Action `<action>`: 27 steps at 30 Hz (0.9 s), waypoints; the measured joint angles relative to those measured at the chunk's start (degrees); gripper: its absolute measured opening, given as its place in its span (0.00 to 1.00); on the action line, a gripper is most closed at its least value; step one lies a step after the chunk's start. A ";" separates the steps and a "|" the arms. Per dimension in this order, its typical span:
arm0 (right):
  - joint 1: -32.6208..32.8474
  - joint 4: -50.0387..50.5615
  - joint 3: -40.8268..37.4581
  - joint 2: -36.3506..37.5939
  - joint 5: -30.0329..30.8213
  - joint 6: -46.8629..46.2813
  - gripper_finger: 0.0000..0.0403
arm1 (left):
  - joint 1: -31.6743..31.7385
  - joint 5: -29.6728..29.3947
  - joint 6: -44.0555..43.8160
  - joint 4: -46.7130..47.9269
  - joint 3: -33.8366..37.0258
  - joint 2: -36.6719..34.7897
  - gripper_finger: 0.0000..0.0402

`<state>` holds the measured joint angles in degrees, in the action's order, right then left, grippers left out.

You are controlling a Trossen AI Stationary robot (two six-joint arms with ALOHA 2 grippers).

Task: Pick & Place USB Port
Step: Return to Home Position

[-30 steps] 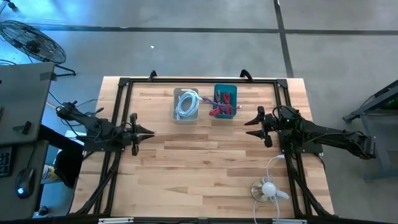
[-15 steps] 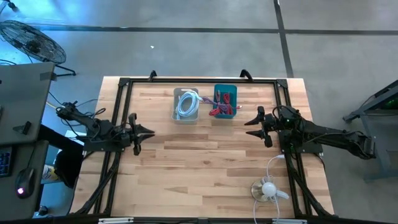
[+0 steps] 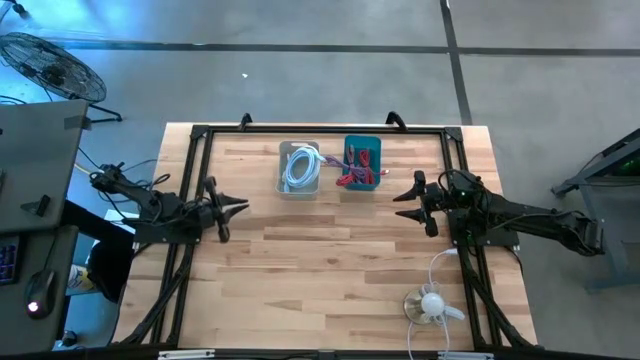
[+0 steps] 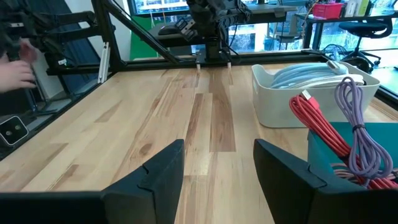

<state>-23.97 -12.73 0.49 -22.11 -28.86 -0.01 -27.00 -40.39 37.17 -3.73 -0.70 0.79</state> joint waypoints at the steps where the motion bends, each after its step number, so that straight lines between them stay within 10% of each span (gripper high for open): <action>1: 0.00 0.00 0.00 0.00 0.00 0.01 0.46 | 0.00 0.96 -0.10 0.00 0.00 0.00 0.12; 27: 0.00 0.00 0.00 0.00 0.02 0.02 0.46 | 0.00 2.70 0.50 -2.06 -0.77 -0.01 0.01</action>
<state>-23.97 -12.73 0.49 -22.11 -28.84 0.01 -27.00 -37.69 37.67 -5.78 -1.48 0.78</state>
